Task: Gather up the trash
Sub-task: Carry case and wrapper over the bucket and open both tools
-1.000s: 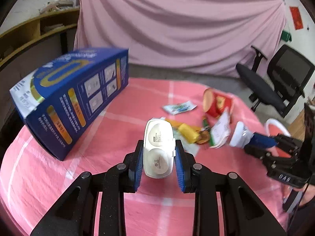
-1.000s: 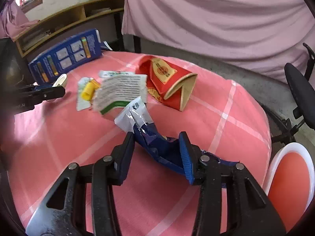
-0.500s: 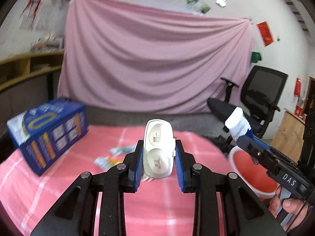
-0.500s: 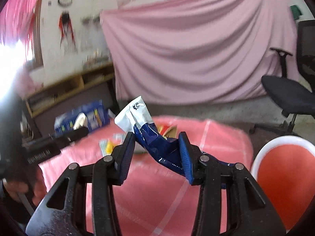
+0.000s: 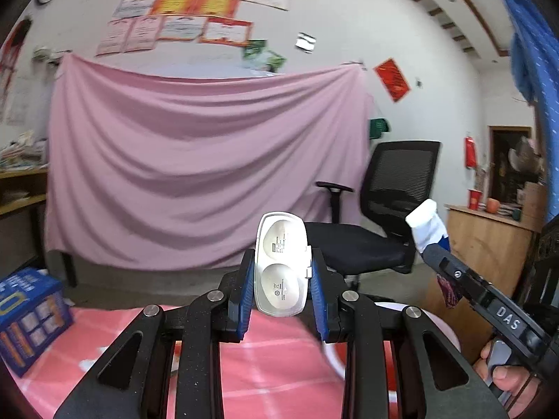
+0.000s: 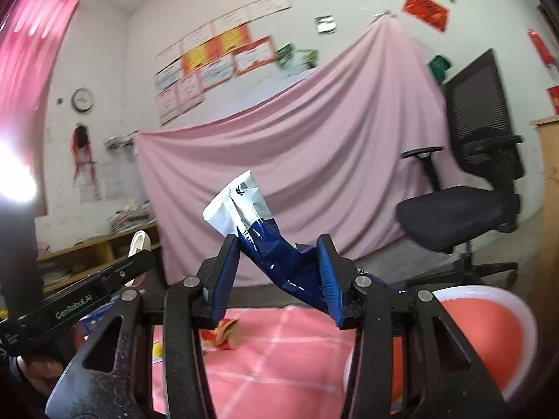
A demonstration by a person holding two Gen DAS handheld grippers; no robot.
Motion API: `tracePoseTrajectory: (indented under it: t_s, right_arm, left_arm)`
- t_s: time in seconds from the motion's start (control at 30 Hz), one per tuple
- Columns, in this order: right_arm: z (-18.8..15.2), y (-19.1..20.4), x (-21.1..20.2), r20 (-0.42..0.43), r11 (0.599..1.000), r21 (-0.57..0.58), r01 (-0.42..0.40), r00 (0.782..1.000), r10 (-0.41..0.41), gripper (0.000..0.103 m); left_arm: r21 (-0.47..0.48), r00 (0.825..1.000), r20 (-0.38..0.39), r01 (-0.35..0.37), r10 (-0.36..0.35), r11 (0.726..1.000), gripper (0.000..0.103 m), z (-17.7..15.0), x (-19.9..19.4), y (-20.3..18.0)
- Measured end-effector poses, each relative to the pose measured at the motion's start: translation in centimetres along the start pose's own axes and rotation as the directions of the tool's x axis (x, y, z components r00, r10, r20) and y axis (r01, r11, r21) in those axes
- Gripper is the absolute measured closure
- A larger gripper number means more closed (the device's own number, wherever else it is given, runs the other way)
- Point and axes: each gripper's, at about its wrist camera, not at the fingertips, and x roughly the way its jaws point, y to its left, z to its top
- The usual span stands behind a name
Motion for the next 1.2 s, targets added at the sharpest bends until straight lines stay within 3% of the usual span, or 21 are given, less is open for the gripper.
tracePoseTrajectory:
  t_s: [0.2, 0.37, 0.57, 1.0, 1.2]
  right_arm:
    - [0.2, -4.8, -1.4, -0.022, 0.992, 0.053, 0.112, 0.994, -0.111, 0.04]
    - [-0.1, -8.4, -1.9, -0.076, 0.974, 0.106, 0.199, 0.978, -0.192, 0.04]
    - [-1.5, -11.1, -1.7, -0.176, 0.948, 0.137, 0.286, 0.949, -0.261, 0.04]
    - [-3.0, -13.2, 0.3, -0.312, 0.92, 0.158, 0.357, 0.903, -0.297, 0.038]
    - [-3.4, -13.7, 0.8, -0.35, 0.913, 0.165, 0.372, 0.888, -0.299, 0.038]
  left_arm:
    - [0.031, 0.992, -0.061, 0.117, -0.115, 0.993, 0.078, -0.6, 3.7, -4.6]
    - [0.03, 0.978, -0.122, 0.173, -0.168, 0.984, 0.078, -1.2, 6.6, -7.6]
    - [-0.023, 0.943, -0.243, 0.228, -0.226, 0.973, 0.078, -2.1, 10.7, -9.5]
    - [-0.168, 0.853, -0.433, 0.241, -0.292, 0.956, 0.078, -3.6, 15.6, -9.2]
    - [-0.173, 0.839, -0.467, 0.224, -0.28, 0.959, 0.074, -4.3, 16.0, -9.0]
